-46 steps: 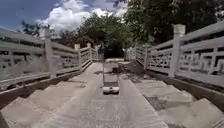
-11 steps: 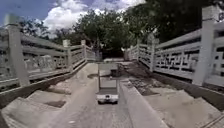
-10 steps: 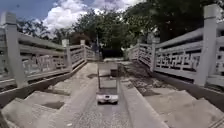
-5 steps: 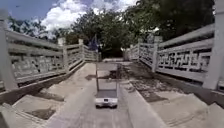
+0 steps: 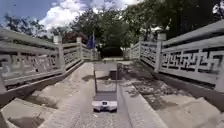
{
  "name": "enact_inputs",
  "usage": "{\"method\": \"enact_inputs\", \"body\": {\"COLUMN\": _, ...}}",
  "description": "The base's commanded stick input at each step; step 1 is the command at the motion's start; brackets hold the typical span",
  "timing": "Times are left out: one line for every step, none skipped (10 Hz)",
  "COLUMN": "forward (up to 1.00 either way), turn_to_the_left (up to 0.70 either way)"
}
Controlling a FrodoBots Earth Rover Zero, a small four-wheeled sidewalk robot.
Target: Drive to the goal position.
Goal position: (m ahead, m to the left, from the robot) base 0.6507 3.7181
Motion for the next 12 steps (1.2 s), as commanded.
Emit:
{"method": "enact_inputs", "body": {"forward": 0.45, "turn_to_the_left": 0.00}}
{"method": "enact_inputs", "body": {"forward": 0.45, "turn_to_the_left": 0.00}}
{"method": "enact_inputs", "body": {"forward": 0.45, "turn_to_the_left": 0.00}}
{"method": "enact_inputs", "body": {"forward": 0.45, "turn_to_the_left": 0.00}}
{"method": "enact_inputs", "body": {"forward": 0.45, "turn_to_the_left": 0.00}}
{"method": "enact_inputs", "body": {"forward": 0.45, "turn_to_the_left": 0.00}}
{"method": "enact_inputs", "body": {"forward": 0.45, "turn_to_the_left": 0.00}}
{"method": "enact_inputs", "body": {"forward": 0.45, "turn_to_the_left": 0.00}}
{"method": "enact_inputs", "body": {"forward": 0.45, "turn_to_the_left": 0.00}}
{"method": "enact_inputs", "body": {"forward": 0.45, "turn_to_the_left": 0.00}}
{"method": "enact_inputs", "body": {"forward": 0.45, "turn_to_the_left": 0.00}}
{"method": "enact_inputs", "body": {"forward": 0.45, "turn_to_the_left": 0.00}}
